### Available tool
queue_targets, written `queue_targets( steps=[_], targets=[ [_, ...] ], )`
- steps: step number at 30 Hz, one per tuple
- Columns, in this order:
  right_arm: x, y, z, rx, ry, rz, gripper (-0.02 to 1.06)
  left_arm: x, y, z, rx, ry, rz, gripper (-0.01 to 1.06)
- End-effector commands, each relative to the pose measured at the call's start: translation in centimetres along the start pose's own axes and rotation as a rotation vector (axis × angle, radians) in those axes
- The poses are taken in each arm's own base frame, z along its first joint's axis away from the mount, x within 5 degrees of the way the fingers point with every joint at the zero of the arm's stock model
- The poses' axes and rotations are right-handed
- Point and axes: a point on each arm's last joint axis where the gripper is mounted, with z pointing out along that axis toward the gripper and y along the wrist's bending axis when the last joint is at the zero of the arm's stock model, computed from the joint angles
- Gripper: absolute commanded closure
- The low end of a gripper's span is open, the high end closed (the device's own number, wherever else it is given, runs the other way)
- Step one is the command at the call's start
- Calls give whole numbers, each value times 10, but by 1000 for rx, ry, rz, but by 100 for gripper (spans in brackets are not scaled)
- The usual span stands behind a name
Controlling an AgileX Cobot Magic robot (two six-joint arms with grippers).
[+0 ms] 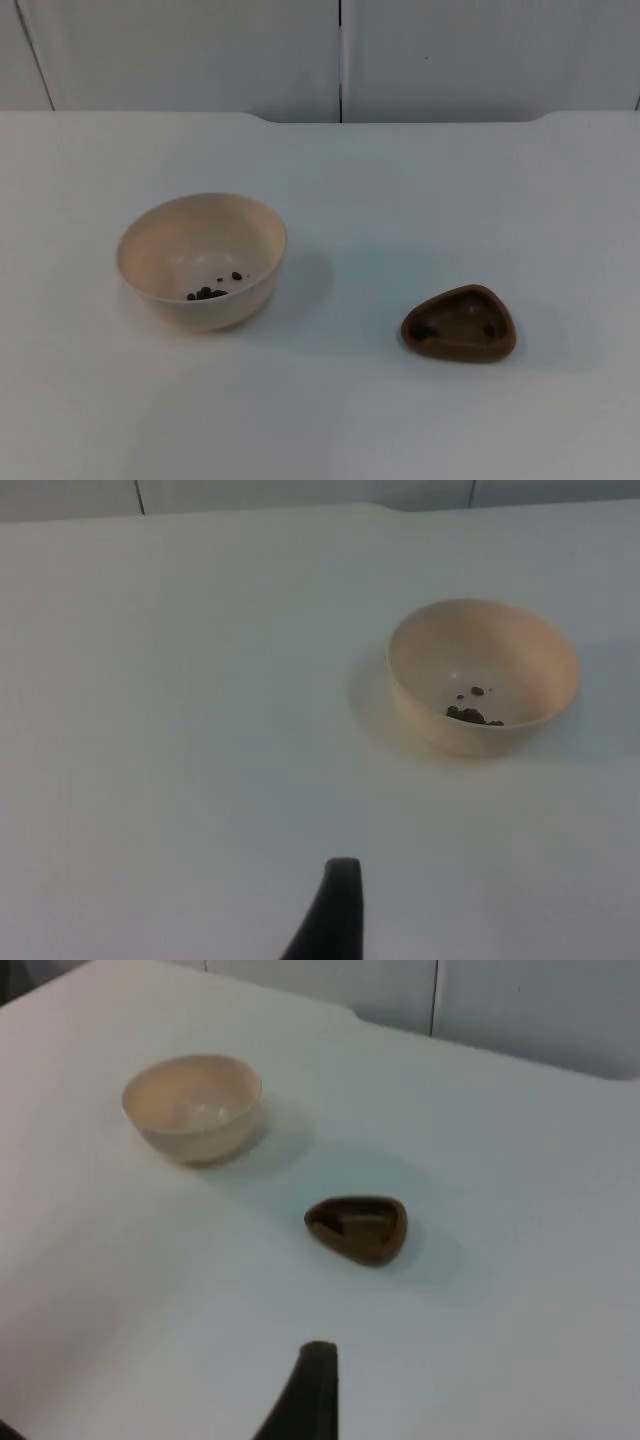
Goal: Pick up the bowl with the left hand and pour the coffee beans from the cup into the bowl with the right hand.
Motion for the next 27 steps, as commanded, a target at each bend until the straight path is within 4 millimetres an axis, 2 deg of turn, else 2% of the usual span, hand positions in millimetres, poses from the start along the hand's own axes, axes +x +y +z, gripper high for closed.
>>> queue_targets(
  steps=[1, 6, 9, 25, 27],
  targets=[
    [7, 0, 11, 3, 34, -9, 23, 1, 0, 0, -4, 2, 6, 26],
    [15, -1, 30, 5, 42, -5, 23, 1, 0, 0, -4, 2, 6, 26],
    [16, -2, 33, 6, 33, -4, 23, 1, 0, 0, -4, 2, 6, 26],
    [16, -4, 33, 27, 33, 11, 23, 1, 0, 0, -4, 2, 6, 26],
    [16, -4, 33, 29, 33, 16, 18, 1, 0, 0, -4, 2, 6, 22]
  ],
)
